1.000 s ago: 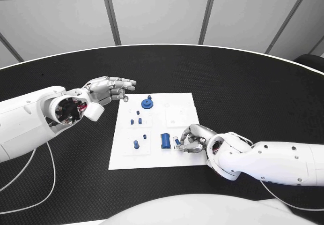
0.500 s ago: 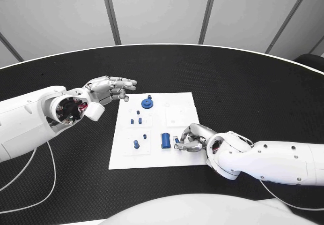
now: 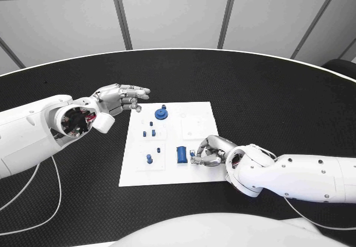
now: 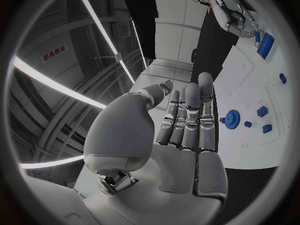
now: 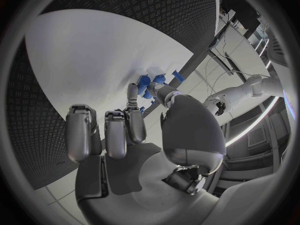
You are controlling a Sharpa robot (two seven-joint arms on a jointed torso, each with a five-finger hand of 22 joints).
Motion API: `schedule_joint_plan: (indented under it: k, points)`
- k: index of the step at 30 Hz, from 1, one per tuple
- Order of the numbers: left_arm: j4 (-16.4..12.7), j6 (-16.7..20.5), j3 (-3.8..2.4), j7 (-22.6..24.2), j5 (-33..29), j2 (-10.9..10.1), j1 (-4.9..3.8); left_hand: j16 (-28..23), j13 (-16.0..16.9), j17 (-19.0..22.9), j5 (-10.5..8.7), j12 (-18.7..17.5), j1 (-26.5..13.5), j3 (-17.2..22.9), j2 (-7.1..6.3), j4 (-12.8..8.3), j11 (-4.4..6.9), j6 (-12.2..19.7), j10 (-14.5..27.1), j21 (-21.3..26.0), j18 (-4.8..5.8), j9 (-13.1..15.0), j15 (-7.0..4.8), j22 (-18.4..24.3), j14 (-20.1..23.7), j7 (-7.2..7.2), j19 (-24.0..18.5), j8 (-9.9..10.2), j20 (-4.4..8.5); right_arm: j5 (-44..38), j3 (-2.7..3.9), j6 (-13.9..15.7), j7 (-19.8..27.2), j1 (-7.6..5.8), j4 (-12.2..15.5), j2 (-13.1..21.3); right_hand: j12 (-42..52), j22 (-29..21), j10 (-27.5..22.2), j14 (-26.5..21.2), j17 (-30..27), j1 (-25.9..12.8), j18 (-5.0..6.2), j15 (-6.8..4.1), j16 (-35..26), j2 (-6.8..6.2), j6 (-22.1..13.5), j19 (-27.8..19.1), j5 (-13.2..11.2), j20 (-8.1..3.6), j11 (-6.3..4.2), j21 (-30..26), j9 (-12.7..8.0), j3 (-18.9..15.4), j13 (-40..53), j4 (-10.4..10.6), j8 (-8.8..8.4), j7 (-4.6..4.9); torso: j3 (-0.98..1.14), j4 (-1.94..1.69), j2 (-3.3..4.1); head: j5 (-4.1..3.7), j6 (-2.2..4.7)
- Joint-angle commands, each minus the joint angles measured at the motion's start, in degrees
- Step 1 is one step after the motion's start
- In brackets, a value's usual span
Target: Assemble the parts on the task board
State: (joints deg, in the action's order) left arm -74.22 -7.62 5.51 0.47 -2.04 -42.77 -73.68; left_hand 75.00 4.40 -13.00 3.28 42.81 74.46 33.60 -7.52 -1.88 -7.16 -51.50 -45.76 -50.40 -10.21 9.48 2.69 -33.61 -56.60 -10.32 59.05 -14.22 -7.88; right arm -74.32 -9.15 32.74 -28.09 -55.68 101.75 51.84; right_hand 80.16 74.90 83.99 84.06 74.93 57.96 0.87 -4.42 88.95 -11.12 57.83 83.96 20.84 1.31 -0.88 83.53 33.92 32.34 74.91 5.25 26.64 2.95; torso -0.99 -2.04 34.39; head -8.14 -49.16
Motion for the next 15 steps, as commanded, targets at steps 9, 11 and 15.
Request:
schedule_joint_plan:
  k: [9, 11, 15]
  points:
    - [0.00, -0.03, 0.00, 0.02, 0.00, 0.02, 0.00, -0.07, 0.05, -0.06, -0.09, 0.07, -0.33, 0.03, 0.00, 0.34, 0.08, 0.25, 0.51, 0.21, -0.42, 0.06, 0.19, 0.06, 0.31, -0.25, 0.25, 0.24, -0.01, 0.00, 0.10, -0.11, -0.38, -0.01, -0.44, -0.21, 0.37, 13.52, 2.22, 5.65, 13.80, -0.90, 0.30, -0.49, 0.20, 0.17, 0.17, 5.05, -0.38, -0.32, -0.33, 0.26, 0.03, -0.09, 10.32, 0.67, -0.17, 0.09, -0.04, -0.02, 0.04, -0.08, -0.10]
    - [0.00, -0.03, 0.00, 0.02, 0.00, 0.02, 0.00, -0.07, 0.05, -0.06, -0.09, 0.07, -0.33, 0.03, 0.00, 0.34, 0.08, 0.25, 0.51, 0.21, -0.42, 0.06, 0.19, 0.06, 0.31, -0.25, 0.25, 0.24, -0.01, 0.00, 0.12, -0.23, -0.50, -0.01, -0.53, -0.30, 0.39, 13.53, 2.23, 5.66, 13.82, -0.90, 0.30, -0.49, 0.21, 0.18, 0.18, 5.06, -0.38, -0.32, -0.34, 0.29, 0.04, -0.09, 10.33, 0.67, -0.16, 0.08, -0.03, -0.01, 0.01, -0.09, -0.10]
    - [-0.01, -0.01, 0.00, 0.03, 0.00, 0.02, -0.01, -0.07, 0.05, -0.06, -0.09, 0.07, -0.33, 0.03, 0.00, 0.34, 0.08, 0.25, 0.51, 0.21, -0.42, 0.06, 0.19, 0.06, 0.31, -0.25, 0.25, 0.24, -0.01, 0.00, 0.16, -0.62, -0.96, -0.02, -0.69, -0.47, 0.75, 13.57, 2.39, 5.67, 13.88, -0.66, 0.27, -0.60, 0.25, 0.49, 0.57, 5.09, -0.41, -0.36, -0.52, 0.45, 0.20, 0.04, 10.51, 0.57, 0.15, -0.18, -0.01, -0.01, 0.01, -0.16, -0.18]
